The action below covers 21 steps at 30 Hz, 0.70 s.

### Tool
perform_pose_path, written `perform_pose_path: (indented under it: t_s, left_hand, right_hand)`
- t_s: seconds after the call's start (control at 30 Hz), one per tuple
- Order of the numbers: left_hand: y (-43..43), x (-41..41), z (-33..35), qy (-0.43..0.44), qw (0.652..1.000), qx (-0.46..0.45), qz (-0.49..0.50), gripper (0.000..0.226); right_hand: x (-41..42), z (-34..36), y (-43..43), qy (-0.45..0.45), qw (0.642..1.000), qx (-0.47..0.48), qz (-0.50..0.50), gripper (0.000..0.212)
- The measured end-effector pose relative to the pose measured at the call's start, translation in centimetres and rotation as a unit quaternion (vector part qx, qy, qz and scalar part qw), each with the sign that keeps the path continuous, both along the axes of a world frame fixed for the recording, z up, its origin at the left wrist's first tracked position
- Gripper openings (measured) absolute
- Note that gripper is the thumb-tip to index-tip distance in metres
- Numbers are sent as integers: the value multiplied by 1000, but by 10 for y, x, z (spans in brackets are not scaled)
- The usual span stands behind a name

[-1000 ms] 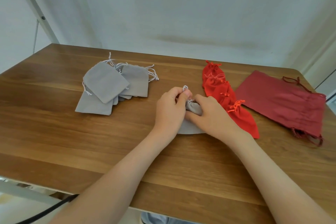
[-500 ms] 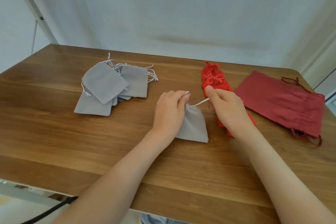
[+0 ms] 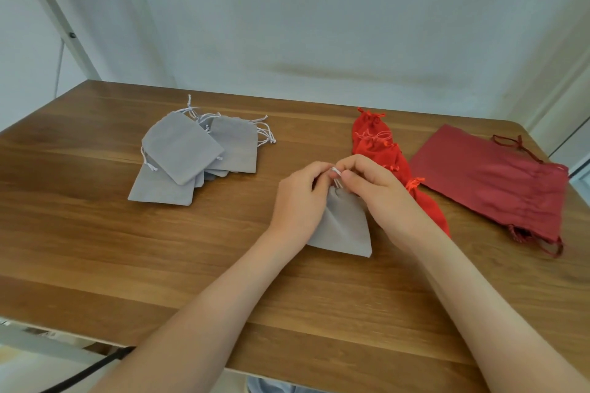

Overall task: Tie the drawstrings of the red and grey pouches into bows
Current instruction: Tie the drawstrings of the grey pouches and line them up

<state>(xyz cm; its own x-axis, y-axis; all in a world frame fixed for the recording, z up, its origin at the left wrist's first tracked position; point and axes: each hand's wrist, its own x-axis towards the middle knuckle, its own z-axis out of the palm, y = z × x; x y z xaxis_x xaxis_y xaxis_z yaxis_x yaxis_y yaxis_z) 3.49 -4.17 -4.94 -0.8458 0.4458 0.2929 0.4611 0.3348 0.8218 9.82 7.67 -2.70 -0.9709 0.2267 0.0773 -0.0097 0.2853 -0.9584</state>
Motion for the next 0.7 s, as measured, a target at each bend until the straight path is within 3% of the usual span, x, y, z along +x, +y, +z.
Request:
perform_pose_path:
  t_s: [0.3,0.43,0.7]
  left_hand:
    - [3,1,-2,-92,993,38,-70,26]
    - [3,2,-1,-104,991,36,-71,21]
    - [3,4,1,-100,989,102,-37,3]
  right_hand:
    - [-1,-10,-1,42,987,147,-54,13]
    - [-2,-13,-1,56,983,157,-75,21]
    - [-2,-8,-3,45,986,110,-113,18]
